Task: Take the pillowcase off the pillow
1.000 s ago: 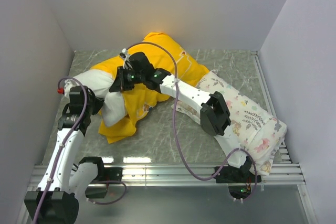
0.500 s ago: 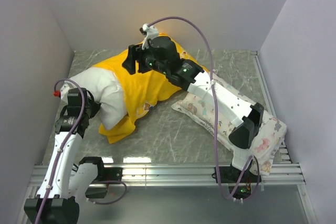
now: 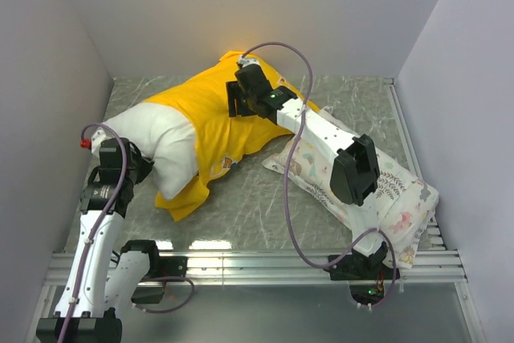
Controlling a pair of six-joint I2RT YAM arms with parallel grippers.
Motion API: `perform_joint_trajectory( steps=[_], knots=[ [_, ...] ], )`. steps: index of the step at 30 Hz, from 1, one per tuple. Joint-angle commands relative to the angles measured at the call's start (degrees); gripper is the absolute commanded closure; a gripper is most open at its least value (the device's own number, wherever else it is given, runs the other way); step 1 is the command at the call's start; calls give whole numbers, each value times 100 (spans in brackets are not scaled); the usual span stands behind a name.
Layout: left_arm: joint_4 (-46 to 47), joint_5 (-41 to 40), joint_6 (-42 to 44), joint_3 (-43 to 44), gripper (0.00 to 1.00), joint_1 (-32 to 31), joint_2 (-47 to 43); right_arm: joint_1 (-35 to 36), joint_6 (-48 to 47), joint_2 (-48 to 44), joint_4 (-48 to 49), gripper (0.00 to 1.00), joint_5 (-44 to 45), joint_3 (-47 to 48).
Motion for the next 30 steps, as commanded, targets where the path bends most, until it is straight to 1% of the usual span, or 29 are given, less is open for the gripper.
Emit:
perform_joint_trajectory(
  steps=[1, 2, 3, 4, 5, 7, 8, 9, 11, 12, 19, 22, 25, 27, 30],
  knots=[
    [196, -51, 197, 418, 100, -1, -200, -100, 117, 32, 105, 32, -114, 144],
    [179, -68, 206, 444, 100, 8, -235, -126, 143, 59, 123, 38, -62, 162],
    [135, -112, 215, 506, 100, 8, -244, -144, 152, 68, 123, 59, -27, 162],
    [117, -147, 224, 558, 100, 8, -262, -170, 161, 94, 114, 70, 34, 162],
    [91, -174, 267, 655, 100, 8, -271, -249, 179, 94, 88, 84, 226, 153],
    [-5, -270, 294, 787, 100, 8, -262, -389, 196, 59, 35, 93, 403, 118],
    [-41, -305, 329, 918, 100, 8, -245, -538, 196, 59, 9, 99, 491, 74],
    [-85, -340, 338, 989, 100, 8, -236, -644, 214, 42, -9, 100, 709, 57],
    [-199, -446, 355, 1164, 100, 8, -244, -846, 284, -11, -88, 100, 852, -31],
    [-226, -498, 355, 1209, 100, 8, -262, -1099, 319, -37, -79, 100, 913, -75],
    [-481, -684, 452, 1455, 100, 96, -280, -1909, 662, -231, 9, 100, 949, -374],
    [-516, -631, 461, 1456, 100, 157, -288, -2007, 688, -257, 114, 100, 826, -418],
    [-542, -534, 470, 1412, 100, 201, -341, -2025, 627, -109, 1, 100, 844, -217],
    [-542, -421, 452, 1289, 100, 210, -385, -1990, 618, -29, -44, 100, 703, -199],
    [-534, -149, 461, 1192, 99, 210, -420, -1806, 557, -204, 333, 100, 509, -663]
  ],
)
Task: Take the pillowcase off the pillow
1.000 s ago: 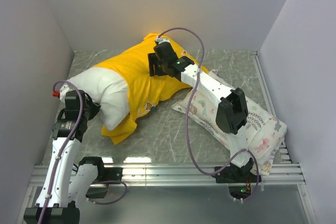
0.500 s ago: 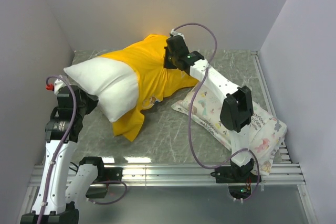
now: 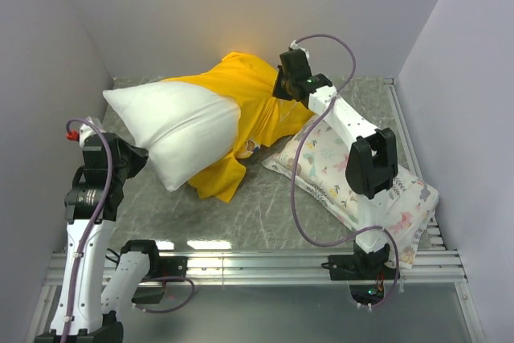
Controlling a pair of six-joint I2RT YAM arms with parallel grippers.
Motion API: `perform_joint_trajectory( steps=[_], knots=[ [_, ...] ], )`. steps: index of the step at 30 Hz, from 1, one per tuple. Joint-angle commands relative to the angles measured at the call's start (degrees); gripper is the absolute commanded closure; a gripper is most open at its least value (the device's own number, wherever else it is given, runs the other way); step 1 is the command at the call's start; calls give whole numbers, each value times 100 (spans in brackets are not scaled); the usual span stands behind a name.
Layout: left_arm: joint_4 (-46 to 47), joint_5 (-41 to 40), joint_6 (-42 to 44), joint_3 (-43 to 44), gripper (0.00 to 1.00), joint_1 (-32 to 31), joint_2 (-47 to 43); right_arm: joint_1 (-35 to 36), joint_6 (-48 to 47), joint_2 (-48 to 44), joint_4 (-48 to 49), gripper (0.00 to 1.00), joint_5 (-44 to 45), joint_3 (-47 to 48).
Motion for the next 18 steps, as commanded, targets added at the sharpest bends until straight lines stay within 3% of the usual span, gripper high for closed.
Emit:
perform_joint_trajectory(
  steps=[1, 3, 4, 7, 9, 11, 13, 18],
  knots=[
    [187, -49, 391, 127, 99, 175, -261, -70, -346, -185, 279, 100, 785, -469],
    [180, 192, 488, 346, 84, 184, -217, 123, -425, -168, 324, 100, 803, -550],
    [6, 245, 566, 495, 67, 175, -139, 168, -434, -159, 324, 100, 820, -585],
    [-189, 70, 760, 1058, 34, 184, -120, 326, -469, -106, 420, 100, 732, -751],
    [-163, 148, 926, 1261, 20, 175, -129, 422, -487, -45, 438, 100, 689, -796],
    [-50, 663, 1068, 1261, 15, 175, 90, 493, -496, 17, 429, 100, 653, -796],
    [21, 1017, 1112, 1061, 16, 149, 492, 598, -505, 61, 438, 100, 644, -805],
    [828, 651, 797, 313, 12, -457, 951, 651, -540, 35, 482, 100, 644, -936]
  ],
)
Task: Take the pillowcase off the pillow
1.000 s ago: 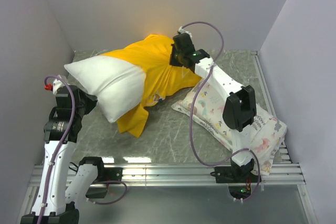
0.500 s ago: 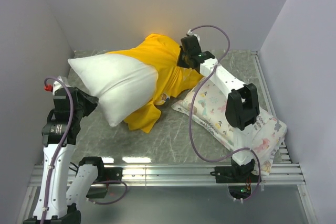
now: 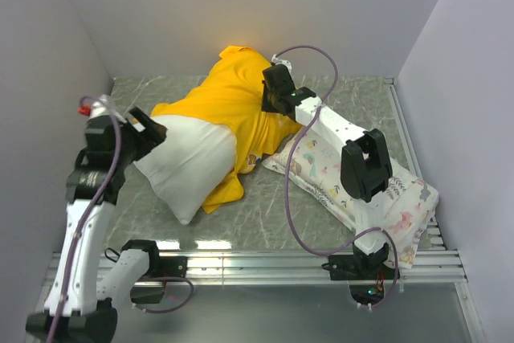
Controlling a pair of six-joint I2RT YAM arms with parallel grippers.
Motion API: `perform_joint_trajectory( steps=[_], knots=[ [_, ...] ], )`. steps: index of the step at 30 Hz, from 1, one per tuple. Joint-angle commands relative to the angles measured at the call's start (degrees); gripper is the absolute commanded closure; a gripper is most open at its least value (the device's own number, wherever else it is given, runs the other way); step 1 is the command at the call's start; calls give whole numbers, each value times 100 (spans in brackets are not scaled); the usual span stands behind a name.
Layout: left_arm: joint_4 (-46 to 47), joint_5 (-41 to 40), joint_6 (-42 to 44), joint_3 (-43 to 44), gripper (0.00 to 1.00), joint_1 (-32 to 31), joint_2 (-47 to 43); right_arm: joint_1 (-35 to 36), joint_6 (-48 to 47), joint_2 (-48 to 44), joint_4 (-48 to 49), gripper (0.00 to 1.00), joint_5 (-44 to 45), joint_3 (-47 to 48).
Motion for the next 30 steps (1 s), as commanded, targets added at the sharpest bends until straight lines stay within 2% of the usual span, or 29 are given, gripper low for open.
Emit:
perform_joint_trajectory(
  steps=[1, 7, 8, 9, 10, 11, 12, 14, 15, 17, 20, 21, 23, 24, 27, 30],
  knots=[
    [541, -84, -122, -577, 11, -392, 560, 46, -131, 52, -47, 100, 188, -226],
    [1472, -603, -562, -1026, 4, -1078, 1342, 108, -184, -1, 24, 100, 65, -472],
    [1509, -682, -597, -1070, 5, -1165, 1448, 116, -201, -1, 6, 100, 73, -481],
    [1544, -709, -658, -1123, 9, -1192, 1563, 125, -245, -10, -20, 100, 47, -499],
    [1631, -692, -667, -1272, 18, -1219, 1738, 116, -280, -18, -38, 100, 21, -508],
    [1702, -683, -702, -1377, 36, -1289, 1792, 125, -324, -53, -55, 100, -23, -499],
    [1746, -709, -807, -1500, 74, -1333, 1810, 116, -385, -71, -151, 100, -23, -421],
    [1947, -753, -913, -1957, 100, -1482, 1757, 116, -438, -141, -240, 100, -15, -297],
    [1966, -788, -1035, -2089, 100, -1526, 1731, 116, -491, -176, -336, 97, -23, -123],
    [2106, -780, -1115, -2572, 100, -1606, 1521, 160, -579, -247, -520, 83, -41, 237],
    [2141, -780, -1230, -2836, 100, -1693, 1301, 292, -824, -343, -627, 67, 108, 599],
    [2150, -754, -1282, -2985, 100, -1720, 1178, 344, -912, -361, -566, 56, 152, 791],
    [2151, -762, -1335, -3101, 100, -1843, 1107, 546, -1175, -300, -504, 47, 301, 1160],
    [2142, -788, -1379, -3214, 100, -1887, 1081, 617, -1273, -239, -486, 38, 302, 1319],
    [2194, -797, -1476, -3451, 99, -2036, 1010, 872, -1659, 103, -355, 23, 407, 1898],
    [2212, -789, -1520, -3584, 100, -2098, 940, 1074, -2160, 569, -188, 13, 469, 2409]
  ],
)
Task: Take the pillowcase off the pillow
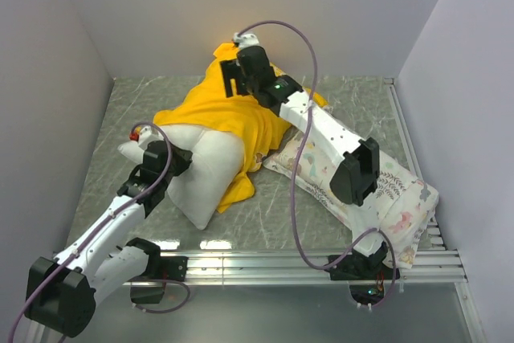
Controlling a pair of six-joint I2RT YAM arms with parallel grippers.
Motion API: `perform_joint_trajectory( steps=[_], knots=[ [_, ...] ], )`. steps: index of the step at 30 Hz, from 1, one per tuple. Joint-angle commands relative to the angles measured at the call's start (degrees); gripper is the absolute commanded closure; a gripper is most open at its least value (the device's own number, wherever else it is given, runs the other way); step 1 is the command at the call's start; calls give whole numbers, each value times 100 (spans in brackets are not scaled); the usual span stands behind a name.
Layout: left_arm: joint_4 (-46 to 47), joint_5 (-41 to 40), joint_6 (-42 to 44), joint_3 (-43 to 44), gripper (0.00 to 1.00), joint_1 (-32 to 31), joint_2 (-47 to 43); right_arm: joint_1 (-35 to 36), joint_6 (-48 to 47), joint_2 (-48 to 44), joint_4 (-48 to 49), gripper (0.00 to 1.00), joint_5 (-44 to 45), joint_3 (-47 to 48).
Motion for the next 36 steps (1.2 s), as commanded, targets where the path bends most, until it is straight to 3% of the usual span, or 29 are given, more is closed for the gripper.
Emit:
perform_joint_trajectory(
  steps=[1, 6, 11, 14, 15, 18, 19, 23, 30, 36],
  knots=[
    [-1101, 483, -97, -507, 100, -205, 179, 224, -795, 652, 339, 10, 224, 585],
    [-1268, 466, -62, -402, 100, -232, -14, 268, -1200, 1506, -81, 5, 330, 1691],
    [-1689, 413, 26, -103, 100, -232, -216, 268, -1393, 1779, 58, 9, 540, 1745],
    [-1970, 422, 52, 125, 100, -232, -436, 251, -1525, 1894, -3, 35, 900, 1921],
    [-2041, 413, 61, 265, 100, -232, -575, 225, -1517, 1885, 40, 55, 1075, 1913],
    [-2444, 378, 70, 642, 100, -232, -830, 67, -1280, 1736, 111, 89, 1647, 1834],
    [-2551, 369, 61, 740, 100, -232, -901, -99, -1175, 1623, 111, 93, 1752, 1808],
    [-3166, 62, 43, 1294, 100, -232, -1279, -635, -341, 1350, -161, 100, 1789, 1764],
    [-4063, -825, 43, 2137, 100, -232, -1763, -1558, 452, 1024, -539, 100, 1236, 1430],
    [-4002, -1432, 219, 2410, 100, -223, -1353, -1631, 602, 787, -278, 100, 279, 930]
  ],
)
